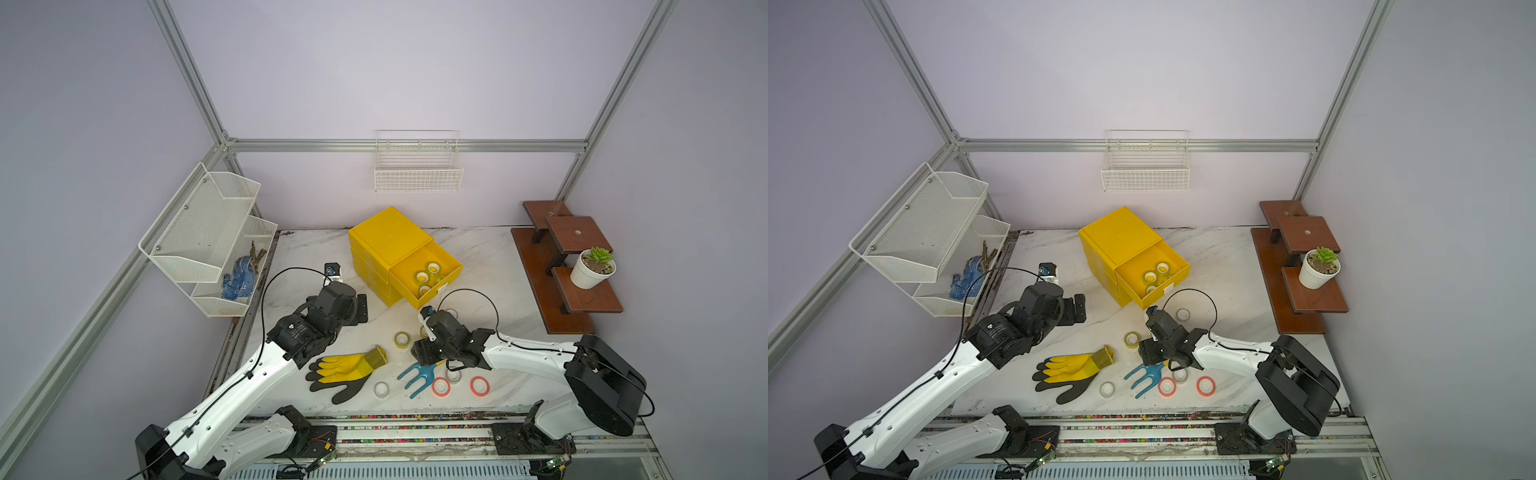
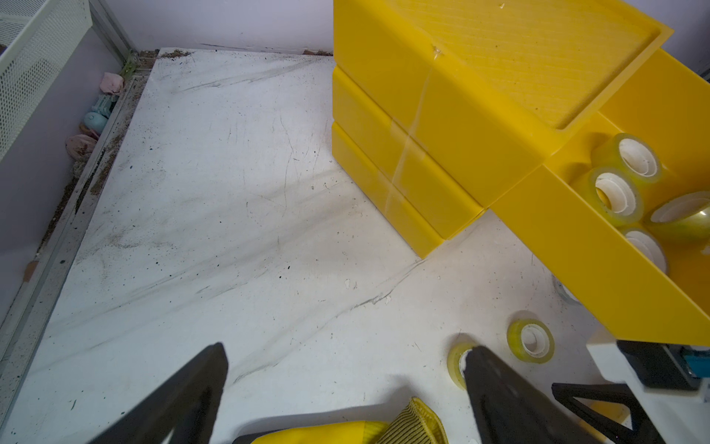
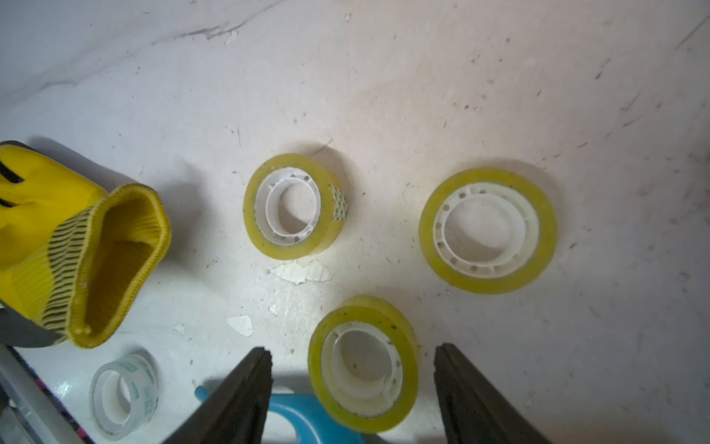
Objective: Place the transparent tape into the drawer according to color
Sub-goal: Pick up the tape at the center of the board.
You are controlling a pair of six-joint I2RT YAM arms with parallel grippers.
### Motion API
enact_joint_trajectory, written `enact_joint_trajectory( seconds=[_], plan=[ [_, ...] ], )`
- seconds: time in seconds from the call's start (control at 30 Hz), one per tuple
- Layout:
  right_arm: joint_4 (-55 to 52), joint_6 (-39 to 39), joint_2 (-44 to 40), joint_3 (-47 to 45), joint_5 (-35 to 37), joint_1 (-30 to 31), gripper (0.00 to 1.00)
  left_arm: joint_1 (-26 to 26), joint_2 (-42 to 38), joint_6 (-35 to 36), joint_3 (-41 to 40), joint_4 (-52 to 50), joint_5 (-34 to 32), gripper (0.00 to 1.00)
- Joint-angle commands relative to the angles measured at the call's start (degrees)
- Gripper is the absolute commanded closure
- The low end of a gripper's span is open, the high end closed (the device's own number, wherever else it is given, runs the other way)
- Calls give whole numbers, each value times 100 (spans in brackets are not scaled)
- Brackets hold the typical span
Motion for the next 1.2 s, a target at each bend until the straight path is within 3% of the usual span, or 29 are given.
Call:
enact_joint_trajectory(
  seconds=[0.0, 0.33, 0.4, 0.43, 0.77, 0.97, 1.17],
  plan=[
    [-165, -107, 91, 151, 299, 94, 28, 61, 21, -79, -42, 128, 21, 0],
    [-387, -80, 584, 359, 656, 225, 32, 118, 74, -114, -101, 144, 65, 0],
    [-500, 13, 601, 388, 790, 226, 32, 131, 91, -123, -111, 157, 85, 0],
    [-533, 49, 592, 388, 833, 225, 38, 139, 99, -118, -113, 170, 101, 0],
    [-955, 299, 543, 325, 1295, 223, 42, 191, 214, -118, -75, 169, 158, 0],
    [-613, 310, 172, 89, 1160, 227, 49, 218, 245, -122, -76, 164, 202, 0],
    [-124, 121, -840, -113, 915, 200, 51, 237, 311, -132, -93, 160, 241, 0]
  ],
)
